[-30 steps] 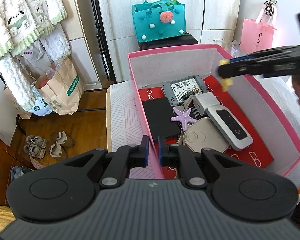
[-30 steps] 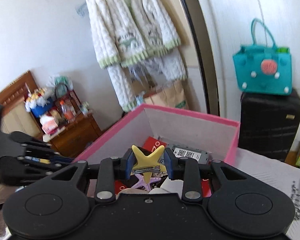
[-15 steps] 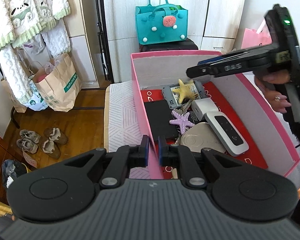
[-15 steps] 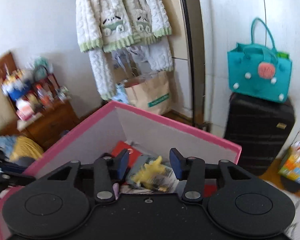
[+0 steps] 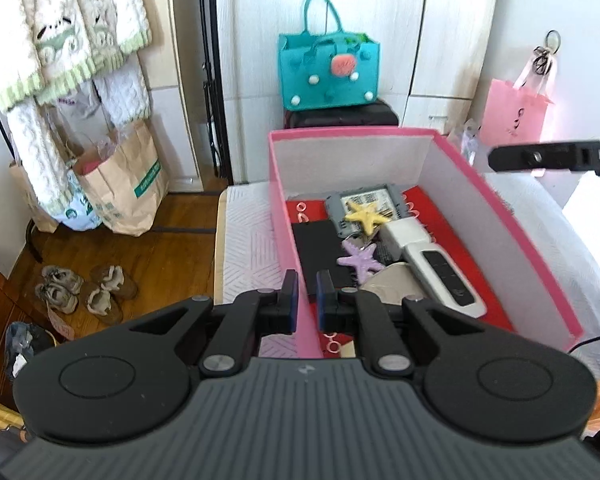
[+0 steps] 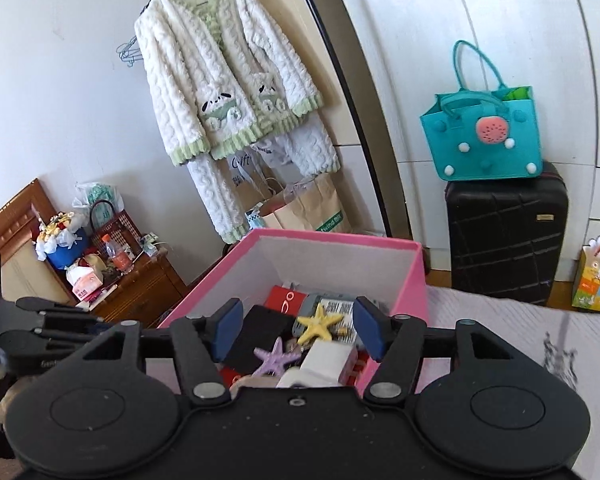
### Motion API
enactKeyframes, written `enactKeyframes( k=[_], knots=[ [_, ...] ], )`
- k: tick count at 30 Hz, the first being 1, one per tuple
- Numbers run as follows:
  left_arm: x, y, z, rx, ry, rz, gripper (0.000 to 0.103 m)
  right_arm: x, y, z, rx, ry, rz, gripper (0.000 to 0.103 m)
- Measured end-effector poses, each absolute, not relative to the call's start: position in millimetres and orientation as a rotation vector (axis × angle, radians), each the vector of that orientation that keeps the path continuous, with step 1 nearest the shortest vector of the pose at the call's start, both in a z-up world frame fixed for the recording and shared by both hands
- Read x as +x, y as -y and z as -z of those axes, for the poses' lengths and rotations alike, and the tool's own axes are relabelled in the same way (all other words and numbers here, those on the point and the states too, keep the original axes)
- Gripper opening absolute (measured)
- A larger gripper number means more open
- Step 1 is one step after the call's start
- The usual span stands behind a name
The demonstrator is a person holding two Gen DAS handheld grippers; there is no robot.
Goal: Organize rigid objects
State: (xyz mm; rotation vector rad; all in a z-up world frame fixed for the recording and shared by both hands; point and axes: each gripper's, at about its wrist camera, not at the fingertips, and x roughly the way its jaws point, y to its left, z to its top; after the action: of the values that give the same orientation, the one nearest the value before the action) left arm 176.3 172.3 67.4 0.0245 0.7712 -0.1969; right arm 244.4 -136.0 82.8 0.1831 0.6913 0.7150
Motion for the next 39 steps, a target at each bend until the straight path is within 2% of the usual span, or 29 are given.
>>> enactKeyframes(
  k=[10,14,16,17,18,22,24,25,26,27,33,36,39],
  knots=[
    [144,-148,-104,0.093,-0.745,0.219,0.009,200,151,-107,0.164,-0.631,-0.676,0.073],
    [133,-138,-118,0.091,-0.756,0.225,0.012,188,162,-105,0.15,-0.636,-0.659,0.094],
    [128,-135,-120,0.07,-0.764,0.22,0.023,189,171,-91,0.159,-0.72,-0.674,0.095],
    [125,-134,-121,0.057,-0.772,0.213,0.038,192,177,-83,0.19,-0.764,-0.654,0.095],
    [124,-132,-120,0.046,-0.773,0.207,0.049,194,183,-77,0.225,-0.799,-0.61,0.095],
    [120,-122,-117,0.033,-0.778,0.2,0.058,191,194,-77,0.217,-0.852,-0.313,0.098],
    [120,-118,-115,0.011,-0.791,0.202,0.079,184,200,-83,0.227,-0.826,-0.209,0.098],
    [121,-116,-114,0.002,-0.793,0.195,0.084,180,203,-86,0.243,-0.817,-0.207,0.098],
    [121,-114,-113,-0.001,-0.796,0.179,0.093,175,207,-89,0.264,-0.813,-0.223,0.098],
    [121,-112,-111,-0.007,-0.807,0.15,0.096,172,211,-91,0.285,-0.814,-0.237,0.098],
    [117,-111,-106,-0.079,-0.859,0.058,0.096,137,255,-78,0.61,-0.727,-0.515,0.098],
    [109,-104,-103,-0.074,-0.83,0.027,0.096,123,255,-82,0.534,-0.749,-0.481,0.098],
    [99,-91,-101,-0.073,-0.789,-0.015,0.096,102,244,-97,0.394,-0.676,-0.46,0.098]
  ],
)
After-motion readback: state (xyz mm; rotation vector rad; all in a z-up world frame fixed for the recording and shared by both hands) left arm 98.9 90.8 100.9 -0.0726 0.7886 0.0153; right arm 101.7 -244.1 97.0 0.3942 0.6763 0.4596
